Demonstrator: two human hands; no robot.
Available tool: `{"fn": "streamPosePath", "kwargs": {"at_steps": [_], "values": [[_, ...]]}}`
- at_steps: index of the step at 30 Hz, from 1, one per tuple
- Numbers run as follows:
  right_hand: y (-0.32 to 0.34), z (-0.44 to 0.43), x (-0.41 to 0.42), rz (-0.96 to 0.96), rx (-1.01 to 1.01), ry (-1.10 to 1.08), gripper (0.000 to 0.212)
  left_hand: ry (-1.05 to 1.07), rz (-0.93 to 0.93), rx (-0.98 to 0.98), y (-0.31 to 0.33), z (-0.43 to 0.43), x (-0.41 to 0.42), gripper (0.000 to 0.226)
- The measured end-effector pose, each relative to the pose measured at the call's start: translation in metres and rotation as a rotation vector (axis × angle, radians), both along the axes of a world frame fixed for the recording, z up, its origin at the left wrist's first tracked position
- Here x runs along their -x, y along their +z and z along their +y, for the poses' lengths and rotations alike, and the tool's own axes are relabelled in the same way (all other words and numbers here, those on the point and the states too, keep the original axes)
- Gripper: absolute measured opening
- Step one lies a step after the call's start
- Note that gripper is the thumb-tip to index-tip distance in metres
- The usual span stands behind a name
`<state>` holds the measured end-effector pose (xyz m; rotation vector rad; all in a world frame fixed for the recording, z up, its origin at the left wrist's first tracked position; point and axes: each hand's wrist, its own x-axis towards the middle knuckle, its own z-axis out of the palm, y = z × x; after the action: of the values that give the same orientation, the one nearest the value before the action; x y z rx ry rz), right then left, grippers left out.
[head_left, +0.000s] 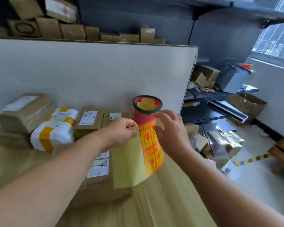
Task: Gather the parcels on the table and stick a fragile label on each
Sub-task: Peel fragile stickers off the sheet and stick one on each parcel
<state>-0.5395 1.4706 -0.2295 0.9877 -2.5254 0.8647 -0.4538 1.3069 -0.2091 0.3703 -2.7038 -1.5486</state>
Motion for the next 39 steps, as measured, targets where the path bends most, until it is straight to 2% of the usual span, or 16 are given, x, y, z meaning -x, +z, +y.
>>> {"fn": "streamPosePath", "kwargs": {"at_steps": [7,12,16,24,35,39], "values": [[0.003,-0.039,-0.107,-0.126,0.198,0.082,0.034,0.110,0.126,-0.235,0.018,-0.020,-0.085,0.011],[0.017,-0.063,-0.155,-0.223,0.300,0.128,0.025,0.163,0.237,-0.133,0.029,-0.028,-0.129,0.003],[0.023,-0.076,-0.177,-0.332,0.346,0.165,0.017,0.174,0.238,-0.059,0.032,-0.039,-0.155,0.003],[0.033,-0.095,-0.181,-0.467,0.378,0.221,0.007,0.222,0.286,0.083,0.036,-0.049,-0.173,0.013],[0.027,-0.088,-0.150,-0.585,0.392,0.247,0.021,0.209,0.190,0.190,0.034,-0.042,-0.148,0.011],[0.026,-0.081,-0.134,-0.611,0.435,0.200,0.021,0.185,0.171,0.155,0.034,-0.033,-0.130,0.014]]}}
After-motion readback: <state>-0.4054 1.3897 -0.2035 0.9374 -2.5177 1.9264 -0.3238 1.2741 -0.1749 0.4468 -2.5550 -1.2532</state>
